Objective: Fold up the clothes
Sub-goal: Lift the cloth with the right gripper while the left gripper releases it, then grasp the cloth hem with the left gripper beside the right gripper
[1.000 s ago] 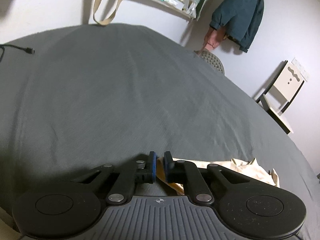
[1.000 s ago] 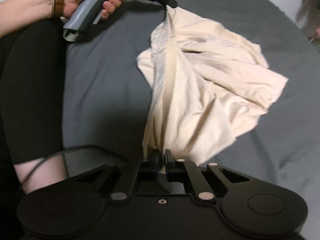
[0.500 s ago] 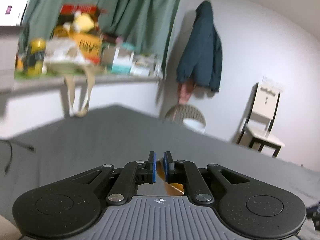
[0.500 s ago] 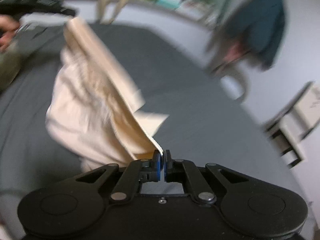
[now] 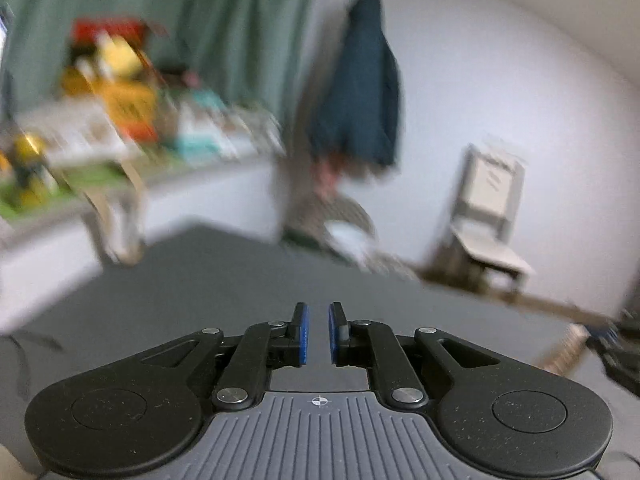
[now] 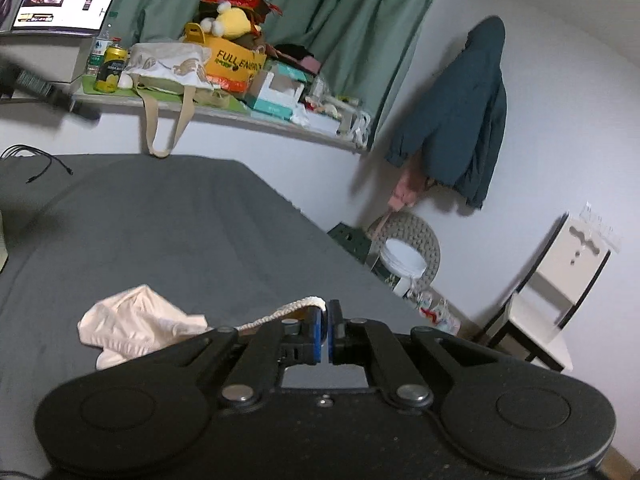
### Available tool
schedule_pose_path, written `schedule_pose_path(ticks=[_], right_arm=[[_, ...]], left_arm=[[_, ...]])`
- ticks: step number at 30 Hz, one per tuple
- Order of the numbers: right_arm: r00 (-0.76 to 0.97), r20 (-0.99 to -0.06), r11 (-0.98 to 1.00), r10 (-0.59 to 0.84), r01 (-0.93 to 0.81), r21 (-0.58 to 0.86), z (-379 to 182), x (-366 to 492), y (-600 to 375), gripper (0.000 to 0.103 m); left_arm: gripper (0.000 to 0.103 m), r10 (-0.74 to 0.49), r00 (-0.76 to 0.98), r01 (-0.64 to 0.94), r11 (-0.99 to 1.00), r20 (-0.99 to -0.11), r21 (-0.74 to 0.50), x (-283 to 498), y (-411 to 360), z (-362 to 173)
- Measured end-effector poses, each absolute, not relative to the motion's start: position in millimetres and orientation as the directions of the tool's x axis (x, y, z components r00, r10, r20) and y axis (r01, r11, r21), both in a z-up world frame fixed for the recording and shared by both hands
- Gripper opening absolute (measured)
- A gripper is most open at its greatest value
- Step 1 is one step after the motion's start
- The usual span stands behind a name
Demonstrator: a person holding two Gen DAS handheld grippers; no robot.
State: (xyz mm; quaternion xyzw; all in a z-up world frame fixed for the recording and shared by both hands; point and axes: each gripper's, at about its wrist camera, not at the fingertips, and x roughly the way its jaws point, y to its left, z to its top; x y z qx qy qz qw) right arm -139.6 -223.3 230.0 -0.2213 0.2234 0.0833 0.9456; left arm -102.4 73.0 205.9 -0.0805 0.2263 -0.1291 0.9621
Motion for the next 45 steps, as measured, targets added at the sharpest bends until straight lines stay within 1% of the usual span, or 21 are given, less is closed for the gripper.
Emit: schedule_pose_path(ticks=[1, 3, 4, 5, 6, 9, 13, 15, 18, 22, 23, 24, 26, 29, 34, 40, 41, 42, 43, 44, 45], right_arm=[[0.880, -0.472, 0.893, 0.057, -0.256, -0.369, 227, -142, -225, 0.003], [0.865, -0.499, 0.909, 0.055, -0.250, -0.333, 220, -143, -232, 0.004], [0.857, -0.513, 0.917, 0.056, -0.247, -0.313, 217, -143, -236, 0.004], [0.853, -0.520, 0.923, 0.053, -0.241, -0.301, 215, -144, -239, 0.004], [0.852, -0.522, 0.927, 0.047, -0.232, -0.295, 214, -146, -243, 0.004], [0.853, -0.520, 0.942, 0.033, -0.200, -0.268, 209, -148, -252, 0.004], [0.862, -0.506, 0.956, 0.019, -0.164, -0.243, 201, -139, -263, 0.004], [0.862, -0.506, 0.956, 0.017, -0.162, -0.245, 196, -131, -265, 0.004], [0.859, -0.513, 0.953, 0.001, -0.156, -0.259, 188, -113, -271, 0.004], [0.842, -0.538, 0.956, -0.036, -0.128, -0.265, 172, -91, -286, 0.004], [0.834, -0.551, 0.958, -0.045, -0.119, -0.259, 167, -86, -291, 0.004], [0.823, -0.565, 0.961, -0.052, -0.113, -0.253, 163, -82, -295, 0.004], [0.804, -0.591, 0.967, -0.063, -0.098, -0.236, 153, -79, -303, 0.004], [0.787, -0.614, 0.972, -0.069, -0.087, -0.220, 144, -81, -308, 0.004], [0.770, -0.634, 0.971, -0.071, -0.092, -0.221, 135, -90, -310, 0.004], [0.767, -0.639, 0.977, -0.063, -0.083, -0.196, 135, -93, -313, 0.004], [0.766, -0.640, 0.978, -0.062, -0.081, -0.192, 135, -95, -313, 0.004], [0.764, -0.642, 0.979, -0.059, -0.080, -0.185, 134, -96, -314, 0.004], [0.762, -0.646, 0.981, -0.054, -0.080, -0.177, 133, -96, -315, 0.004], [0.758, -0.651, 0.983, -0.048, -0.081, -0.166, 132, -98, -316, 0.004], [0.753, -0.656, 0.984, -0.042, -0.081, -0.156, 130, -99, -317, 0.004]], left_arm=[[0.019, -0.309, 0.843, 0.244, 0.949, -0.441, -0.199, -104, 69, 193], [0.064, -0.321, 0.806, 0.291, 0.946, -0.497, -0.140, -108, 58, 170], [0.073, -0.312, 0.798, 0.308, 0.947, -0.515, -0.097, -111, 51, 159], [0.078, -0.300, 0.796, 0.325, 0.944, -0.526, -0.047, -116, 44, 150], [0.079, -0.287, 0.790, 0.348, 0.938, -0.543, 0.010, -119, 35, 139], [0.078, -0.234, 0.730, 0.436, 0.883, -0.642, 0.174, -123, 2, 114], [0.078, -0.148, 0.754, 0.513, 0.741, -0.640, 0.432, -137, -46, 100], [0.078, -0.122, 0.744, 0.565, 0.640, -0.657, 0.521, -140, -66, 93], [0.078, -0.075, 0.718, 0.617, 0.530, -0.692, 0.582, -142, -84, 74], [0.078, -0.045, 0.729, 0.612, 0.489, -0.683, 0.622, -141, -93, 60], [0.077, -0.039, 0.741, 0.601, 0.485, -0.671, 0.636, -141, -94, 58], [0.070, -0.035, 0.751, 0.589, 0.485, -0.659, 0.646, -141, -94, 56], [0.063, -0.004, 0.770, 0.560, 0.484, -0.638, 0.672, -136, -91, 53], [0.062, 0.001, 0.797, 0.528, 0.485, -0.604, 0.697, -134, -85, 53], [0.062, -0.069, 0.853, 0.457, 0.574, -0.517, 0.679, -150, -78, 77], [0.062, -0.054, 0.842, 0.452, 0.614, -0.537, 0.647, -135, -74, 75], [0.049, -0.056, 0.835, 0.450, 0.640, -0.547, 0.623, -131, -71, 75], [0.026, -0.056, 0.824, 0.449, 0.670, -0.563, 0.591, -125, -68, 76], [0.018, -0.053, 0.812, 0.448, 0.694, -0.581, 0.563, -120, -66, 77], [0.007, -0.052, 0.800, 0.448, 0.714, -0.597, 0.539, -115, -63, 77], [0.004, -0.050, 0.791, 0.446, 0.728, -0.610, 0.520, -112, -61, 77]])
